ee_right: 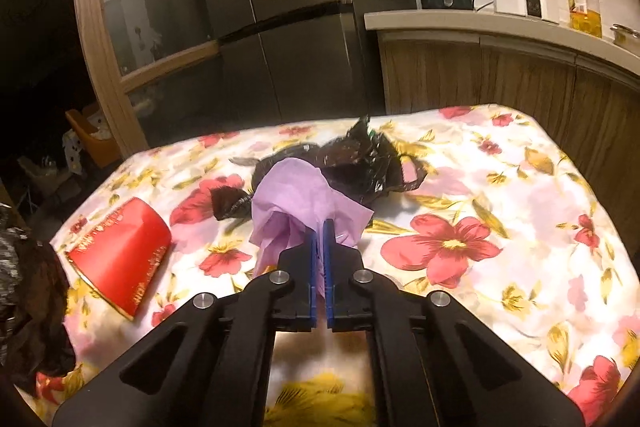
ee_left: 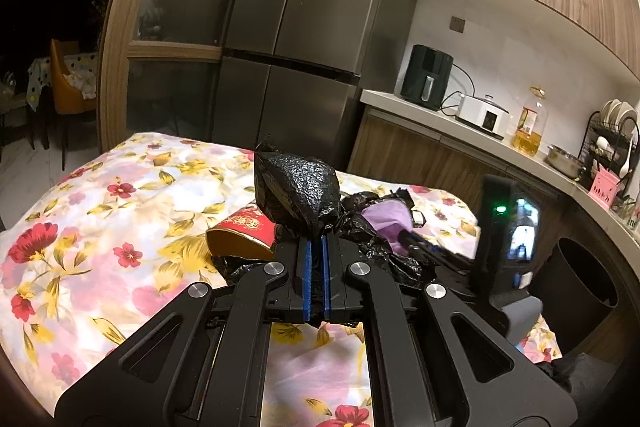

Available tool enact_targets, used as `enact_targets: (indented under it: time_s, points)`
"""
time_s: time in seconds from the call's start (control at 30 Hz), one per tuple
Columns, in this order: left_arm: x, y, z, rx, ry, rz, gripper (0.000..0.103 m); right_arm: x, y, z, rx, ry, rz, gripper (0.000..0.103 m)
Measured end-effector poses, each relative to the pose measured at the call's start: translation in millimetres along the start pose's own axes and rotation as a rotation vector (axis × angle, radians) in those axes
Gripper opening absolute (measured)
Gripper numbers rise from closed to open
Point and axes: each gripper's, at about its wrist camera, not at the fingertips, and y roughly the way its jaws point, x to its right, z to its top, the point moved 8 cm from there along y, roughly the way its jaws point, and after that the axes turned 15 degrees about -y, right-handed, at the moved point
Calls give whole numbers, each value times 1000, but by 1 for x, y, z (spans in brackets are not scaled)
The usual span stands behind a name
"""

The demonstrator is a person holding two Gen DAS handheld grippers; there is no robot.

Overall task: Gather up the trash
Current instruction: 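Grasp the black plastic bag with the left tool while the right tool grasps a purple glove, then carry the black bag and purple glove over the black bin with both tools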

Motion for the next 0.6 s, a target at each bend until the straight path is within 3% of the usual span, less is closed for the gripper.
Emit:
enact_targets:
  time_s: [0.6]
  points:
    - [29, -14, -6, 2, 32, -41, 3, 40, -106, 22, 180, 34, -57, 3]
